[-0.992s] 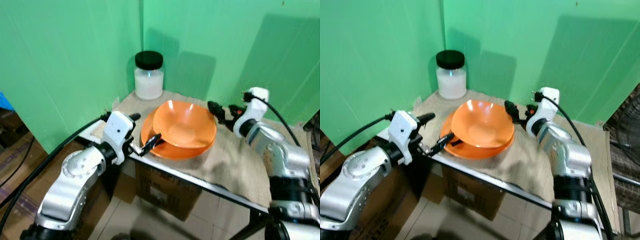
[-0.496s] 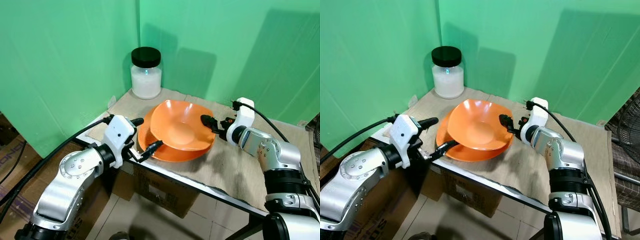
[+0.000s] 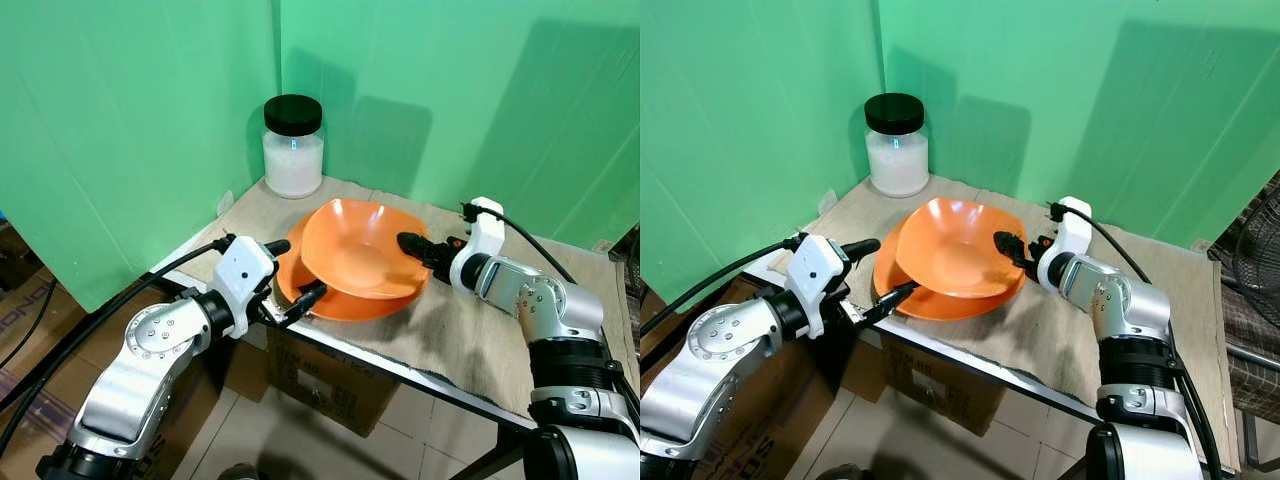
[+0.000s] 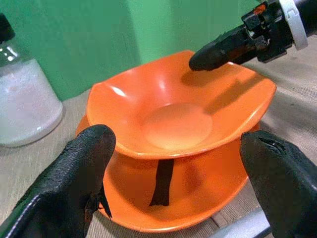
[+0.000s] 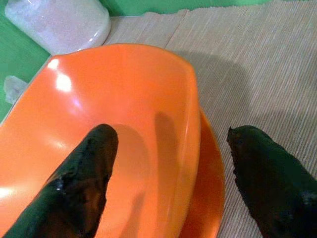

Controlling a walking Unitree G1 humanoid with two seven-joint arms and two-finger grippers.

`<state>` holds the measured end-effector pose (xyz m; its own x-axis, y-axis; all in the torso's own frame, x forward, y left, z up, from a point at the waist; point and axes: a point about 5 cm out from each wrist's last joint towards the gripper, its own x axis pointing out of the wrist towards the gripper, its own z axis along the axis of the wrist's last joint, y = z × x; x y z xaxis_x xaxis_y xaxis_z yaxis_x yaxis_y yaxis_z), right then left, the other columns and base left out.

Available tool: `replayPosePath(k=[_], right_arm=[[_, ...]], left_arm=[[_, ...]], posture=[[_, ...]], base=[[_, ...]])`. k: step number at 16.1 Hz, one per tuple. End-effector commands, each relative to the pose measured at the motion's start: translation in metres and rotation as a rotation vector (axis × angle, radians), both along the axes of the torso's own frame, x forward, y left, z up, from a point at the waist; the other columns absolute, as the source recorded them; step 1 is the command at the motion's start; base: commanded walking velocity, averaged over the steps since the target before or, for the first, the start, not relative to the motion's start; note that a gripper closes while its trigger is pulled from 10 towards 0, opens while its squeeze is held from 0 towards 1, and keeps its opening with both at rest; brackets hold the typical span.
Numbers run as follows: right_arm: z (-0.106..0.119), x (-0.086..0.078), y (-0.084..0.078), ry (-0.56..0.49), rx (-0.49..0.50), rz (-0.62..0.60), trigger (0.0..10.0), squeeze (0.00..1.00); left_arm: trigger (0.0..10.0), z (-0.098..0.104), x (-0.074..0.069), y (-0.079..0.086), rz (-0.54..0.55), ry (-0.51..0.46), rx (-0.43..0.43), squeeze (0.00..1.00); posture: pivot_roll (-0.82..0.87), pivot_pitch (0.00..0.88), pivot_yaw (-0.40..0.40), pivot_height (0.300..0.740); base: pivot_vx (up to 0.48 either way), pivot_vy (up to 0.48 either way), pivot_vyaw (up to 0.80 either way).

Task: Setting the table

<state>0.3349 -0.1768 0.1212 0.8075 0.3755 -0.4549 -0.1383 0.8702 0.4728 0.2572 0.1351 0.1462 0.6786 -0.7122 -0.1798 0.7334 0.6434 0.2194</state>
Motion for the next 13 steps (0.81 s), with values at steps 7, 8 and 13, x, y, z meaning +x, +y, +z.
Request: replayPosePath(k=[7,8,13], right_arm=[[-0.010,-0.002,-0.003,0.077,0.028,-0.031,0.0,0.00],[-0.010,-0.001,-0.004,0.082,0.039,-0.040,0.0,0.00],[-0.011,-0.001,-0.003,0.093,0.048,-0.038,0.0,0.00]], left_arm=[[10.0,0.001,0.000,-0.008,-0.041,-0.011,0.000,0.00],[10.0,0.001,-0.001,-0.010,-0.042,-0.014,-0.001,0.00],[10.0,0.000,0.000,-0.010,-0.036,-0.021,-0.001,0.00]], posture=[[0.05,0.000,-0.058,0.740],[0.05,0.000,-0.063,0.740],[0.04,0.000,-0.067,0.740]], base=[[0.000,0.000,0.00],[0.000,0.000,0.00],[0.000,0.000,0.00]])
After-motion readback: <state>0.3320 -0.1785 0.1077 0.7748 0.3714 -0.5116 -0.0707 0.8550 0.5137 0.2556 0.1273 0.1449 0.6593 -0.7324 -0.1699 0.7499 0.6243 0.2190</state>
